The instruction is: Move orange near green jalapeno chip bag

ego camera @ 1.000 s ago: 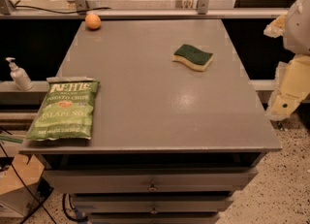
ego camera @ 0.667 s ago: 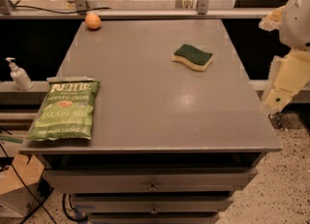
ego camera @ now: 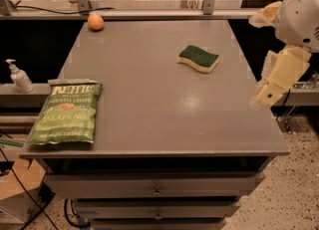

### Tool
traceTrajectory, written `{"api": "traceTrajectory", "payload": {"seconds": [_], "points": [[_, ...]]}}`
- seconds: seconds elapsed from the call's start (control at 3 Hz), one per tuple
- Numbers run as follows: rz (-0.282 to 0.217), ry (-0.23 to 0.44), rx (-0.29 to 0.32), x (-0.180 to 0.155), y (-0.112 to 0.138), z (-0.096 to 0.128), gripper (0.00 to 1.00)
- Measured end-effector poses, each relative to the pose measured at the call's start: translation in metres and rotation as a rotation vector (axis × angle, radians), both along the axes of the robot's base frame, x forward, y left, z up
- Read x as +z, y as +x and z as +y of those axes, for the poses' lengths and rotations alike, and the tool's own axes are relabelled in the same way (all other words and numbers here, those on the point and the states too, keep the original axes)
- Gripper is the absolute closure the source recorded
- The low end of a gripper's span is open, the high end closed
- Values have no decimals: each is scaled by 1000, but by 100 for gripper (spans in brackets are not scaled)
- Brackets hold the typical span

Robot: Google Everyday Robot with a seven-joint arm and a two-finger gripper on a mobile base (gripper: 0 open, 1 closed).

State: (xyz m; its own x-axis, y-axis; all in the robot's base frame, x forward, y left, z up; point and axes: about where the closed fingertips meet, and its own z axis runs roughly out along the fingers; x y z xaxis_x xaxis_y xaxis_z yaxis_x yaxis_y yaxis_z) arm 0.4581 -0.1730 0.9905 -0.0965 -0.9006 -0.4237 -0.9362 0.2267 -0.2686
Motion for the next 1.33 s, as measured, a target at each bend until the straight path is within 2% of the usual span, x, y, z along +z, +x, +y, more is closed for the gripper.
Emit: {"api": "traceTrajectory", "payload": {"seconds": [0.33,0.67,1.33], "points": [[-1,-2,-1,0,0,0,0],[-9,93,-5,-2,17,15,0],[0,349,38,-16,89,93,0]]}}
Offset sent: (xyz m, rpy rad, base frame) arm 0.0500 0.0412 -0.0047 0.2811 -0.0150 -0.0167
